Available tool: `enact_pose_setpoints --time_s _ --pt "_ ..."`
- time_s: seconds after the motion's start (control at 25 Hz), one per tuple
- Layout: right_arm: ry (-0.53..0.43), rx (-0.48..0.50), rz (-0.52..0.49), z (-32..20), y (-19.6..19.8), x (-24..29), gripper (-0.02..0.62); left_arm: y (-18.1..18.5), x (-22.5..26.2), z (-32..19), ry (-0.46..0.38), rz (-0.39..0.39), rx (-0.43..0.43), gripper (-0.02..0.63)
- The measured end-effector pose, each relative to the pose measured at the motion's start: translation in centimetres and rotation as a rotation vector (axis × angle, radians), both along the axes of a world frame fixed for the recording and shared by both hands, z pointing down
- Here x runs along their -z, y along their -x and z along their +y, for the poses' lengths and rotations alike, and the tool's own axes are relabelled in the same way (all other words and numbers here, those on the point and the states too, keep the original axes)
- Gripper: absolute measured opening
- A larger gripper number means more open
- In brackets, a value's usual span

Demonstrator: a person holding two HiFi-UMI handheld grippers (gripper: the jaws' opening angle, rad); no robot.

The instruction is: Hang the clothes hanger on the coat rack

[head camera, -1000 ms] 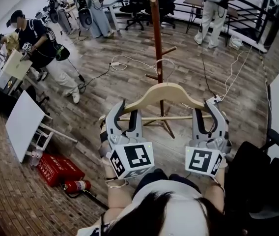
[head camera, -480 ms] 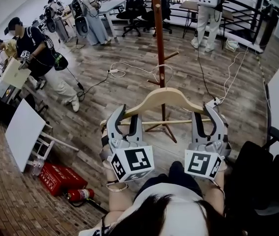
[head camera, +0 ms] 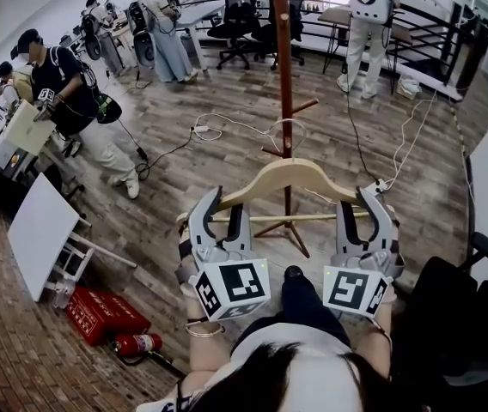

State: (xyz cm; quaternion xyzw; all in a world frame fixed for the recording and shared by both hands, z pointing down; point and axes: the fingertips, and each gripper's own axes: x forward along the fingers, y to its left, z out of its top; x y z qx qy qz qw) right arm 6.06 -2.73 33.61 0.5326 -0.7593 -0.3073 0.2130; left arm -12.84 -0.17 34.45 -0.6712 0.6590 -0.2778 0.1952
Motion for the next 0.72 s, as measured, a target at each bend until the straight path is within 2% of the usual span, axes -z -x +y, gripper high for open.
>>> enact_pose_setpoints --time_s 0.72 --pt "0.012 0.005 -0.007 -7.2 -0.2 0.3 0.135 -0.3 0.4 -7.1 0.003 -0.018 -0.004 0.155"
